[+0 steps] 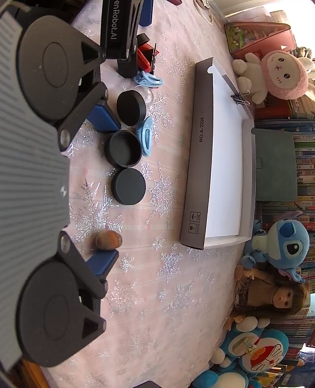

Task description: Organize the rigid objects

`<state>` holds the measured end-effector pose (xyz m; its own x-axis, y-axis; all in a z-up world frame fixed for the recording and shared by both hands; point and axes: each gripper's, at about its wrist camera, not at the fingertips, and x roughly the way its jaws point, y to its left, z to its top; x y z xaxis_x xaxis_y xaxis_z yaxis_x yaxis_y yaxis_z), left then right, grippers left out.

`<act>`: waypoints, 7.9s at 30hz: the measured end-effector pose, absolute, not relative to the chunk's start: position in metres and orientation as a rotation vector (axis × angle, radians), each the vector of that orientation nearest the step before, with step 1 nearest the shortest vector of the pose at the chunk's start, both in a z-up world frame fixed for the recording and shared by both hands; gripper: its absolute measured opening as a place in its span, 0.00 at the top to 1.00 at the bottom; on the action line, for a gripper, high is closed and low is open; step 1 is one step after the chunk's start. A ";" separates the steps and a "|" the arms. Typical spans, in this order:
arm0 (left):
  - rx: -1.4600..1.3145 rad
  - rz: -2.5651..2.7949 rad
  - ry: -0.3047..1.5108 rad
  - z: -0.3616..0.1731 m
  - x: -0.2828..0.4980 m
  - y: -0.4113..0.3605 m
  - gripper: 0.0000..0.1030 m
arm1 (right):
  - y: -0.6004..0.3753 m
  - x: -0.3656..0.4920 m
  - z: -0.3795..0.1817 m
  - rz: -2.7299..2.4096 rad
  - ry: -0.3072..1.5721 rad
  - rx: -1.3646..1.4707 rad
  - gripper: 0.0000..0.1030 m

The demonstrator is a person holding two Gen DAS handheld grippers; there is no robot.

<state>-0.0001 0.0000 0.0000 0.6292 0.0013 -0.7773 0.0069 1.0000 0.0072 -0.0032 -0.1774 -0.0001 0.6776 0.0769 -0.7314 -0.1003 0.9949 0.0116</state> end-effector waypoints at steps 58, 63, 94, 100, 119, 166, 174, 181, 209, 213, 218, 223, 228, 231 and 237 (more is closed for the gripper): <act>0.009 -0.003 0.887 0.000 -0.003 0.000 0.00 | -0.178 -0.006 0.001 0.100 0.815 -0.031 0.00; 0.009 -0.004 0.884 0.001 -0.003 0.000 0.00 | -0.178 -0.005 -0.003 0.099 0.814 -0.031 0.00; 0.009 -0.005 0.876 0.000 -0.004 0.000 0.00 | -0.180 -0.009 0.002 0.094 0.797 -0.028 0.00; 0.011 -0.004 0.867 0.000 -0.005 0.000 0.00 | -0.180 -0.012 -0.001 0.089 0.772 -0.023 0.00; -0.023 -0.070 0.764 0.004 -0.024 0.012 0.24 | -0.176 -0.025 -0.003 0.119 0.687 -0.041 0.00; 0.028 -0.056 0.697 0.013 -0.047 0.034 0.65 | -0.175 -0.030 0.005 0.198 0.631 -0.055 0.60; 0.073 -0.131 0.679 0.018 -0.061 0.024 0.64 | -0.170 -0.035 0.006 0.220 0.621 -0.080 0.60; 0.112 -0.120 0.696 0.004 -0.064 0.007 0.64 | -0.166 -0.035 0.004 0.222 0.621 -0.099 0.61; 0.082 -0.032 0.661 0.001 -0.045 0.014 0.70 | -0.166 -0.019 0.002 0.194 0.612 -0.077 0.64; 0.041 -0.072 0.650 0.018 -0.047 0.021 0.70 | -0.171 -0.021 0.011 0.199 0.605 -0.049 0.64; -0.028 -0.155 0.668 0.043 -0.025 0.029 0.70 | -0.183 -0.007 0.026 0.221 0.635 0.030 0.64; -0.108 -0.225 0.726 0.063 0.017 0.032 0.70 | -0.196 0.020 0.043 0.232 0.671 0.091 0.64; -0.094 -0.242 0.758 0.080 0.064 0.024 0.70 | -0.207 0.054 0.060 0.233 0.700 0.137 0.64; -0.106 -0.253 0.786 0.087 0.095 0.018 0.70 | -0.211 0.077 0.069 0.217 0.712 0.146 0.64; -0.103 -0.224 0.855 0.082 0.150 0.003 0.70 | -0.210 0.123 0.080 0.198 0.757 0.143 0.64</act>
<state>0.1499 0.0035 0.0822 0.6347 -0.2371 -0.7354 0.1547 0.9715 -0.1797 0.1227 -0.2105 0.0802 0.7096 0.2287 -0.6665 -0.1262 0.9718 0.1992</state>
